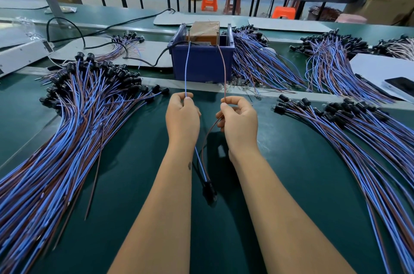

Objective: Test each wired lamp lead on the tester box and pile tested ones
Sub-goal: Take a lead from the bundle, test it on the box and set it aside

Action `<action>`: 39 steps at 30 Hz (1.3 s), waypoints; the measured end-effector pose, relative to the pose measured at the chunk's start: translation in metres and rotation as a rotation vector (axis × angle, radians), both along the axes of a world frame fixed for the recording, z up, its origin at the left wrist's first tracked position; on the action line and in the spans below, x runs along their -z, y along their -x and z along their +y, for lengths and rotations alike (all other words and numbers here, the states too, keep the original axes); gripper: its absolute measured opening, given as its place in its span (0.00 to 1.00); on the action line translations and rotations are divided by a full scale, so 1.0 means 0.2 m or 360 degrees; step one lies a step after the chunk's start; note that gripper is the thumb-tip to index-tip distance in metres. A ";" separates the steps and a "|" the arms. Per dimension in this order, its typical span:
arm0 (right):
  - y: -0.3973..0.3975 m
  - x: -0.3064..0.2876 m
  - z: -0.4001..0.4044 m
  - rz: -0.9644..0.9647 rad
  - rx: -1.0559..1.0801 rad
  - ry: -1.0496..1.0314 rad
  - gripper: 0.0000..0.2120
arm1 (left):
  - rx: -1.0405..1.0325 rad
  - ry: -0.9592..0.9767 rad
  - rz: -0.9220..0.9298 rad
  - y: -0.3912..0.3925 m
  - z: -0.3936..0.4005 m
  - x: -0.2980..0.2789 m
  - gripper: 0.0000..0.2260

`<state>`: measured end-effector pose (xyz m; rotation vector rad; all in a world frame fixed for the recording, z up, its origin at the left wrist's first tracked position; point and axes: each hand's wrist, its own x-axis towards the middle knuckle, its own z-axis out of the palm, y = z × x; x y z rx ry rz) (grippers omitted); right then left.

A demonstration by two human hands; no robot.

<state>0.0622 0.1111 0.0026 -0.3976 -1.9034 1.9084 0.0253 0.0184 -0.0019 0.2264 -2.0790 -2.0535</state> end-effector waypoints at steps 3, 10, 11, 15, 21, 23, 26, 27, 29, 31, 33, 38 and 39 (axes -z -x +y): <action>0.00 0.00 0.00 -0.0014 0.0002 0.0005 0.05 | 0.0001 -0.0018 -0.0009 0.00 0.00 0.00 0.09; 0.00 0.00 -0.01 -0.0035 0.0014 0.0040 0.05 | 0.0000 -0.0060 -0.0015 -0.01 0.00 0.00 0.09; 0.00 0.00 -0.01 -0.0038 0.0015 0.0035 0.05 | -0.0001 -0.0065 -0.0014 -0.01 0.00 0.00 0.09; 0.00 0.00 -0.01 -0.0041 0.0014 0.0019 0.06 | -0.0001 -0.0069 -0.0009 -0.01 -0.01 0.00 0.09; 0.00 0.00 -0.02 0.0041 0.0004 -0.0120 0.08 | 0.0169 -0.0118 0.0074 -0.01 0.00 -0.01 0.08; 0.00 0.00 -0.04 0.0078 -0.0023 -0.0178 0.09 | 0.0236 -0.0092 0.0156 -0.01 0.01 -0.02 0.09; 0.00 0.01 -0.05 0.0098 -0.0080 -0.0233 0.10 | 0.0331 -0.0163 0.0188 -0.02 0.03 -0.02 0.10; 0.00 0.01 -0.04 0.0096 -0.0105 -0.0243 0.09 | 0.0339 -0.0202 0.0171 -0.02 0.03 -0.02 0.11; 0.01 0.02 -0.04 0.0086 -0.0153 -0.0274 0.07 | 0.0344 -0.0249 0.0142 -0.02 0.03 -0.02 0.12; 0.00 0.03 -0.05 0.0090 -0.0199 -0.0311 0.06 | 0.0376 -0.0268 0.0113 -0.02 0.03 -0.02 0.12; 0.00 0.02 -0.04 0.0138 -0.0230 -0.0277 0.09 | 0.0400 -0.0395 0.0076 -0.03 0.02 -0.03 0.12; 0.00 0.02 -0.01 0.0063 -0.0365 -0.0337 0.09 | 0.0237 -0.0695 0.0109 -0.01 -0.01 -0.05 0.10; 0.00 0.01 -0.01 0.0049 -0.0431 -0.0402 0.13 | 0.0215 -0.0749 0.0095 0.00 -0.02 -0.05 0.10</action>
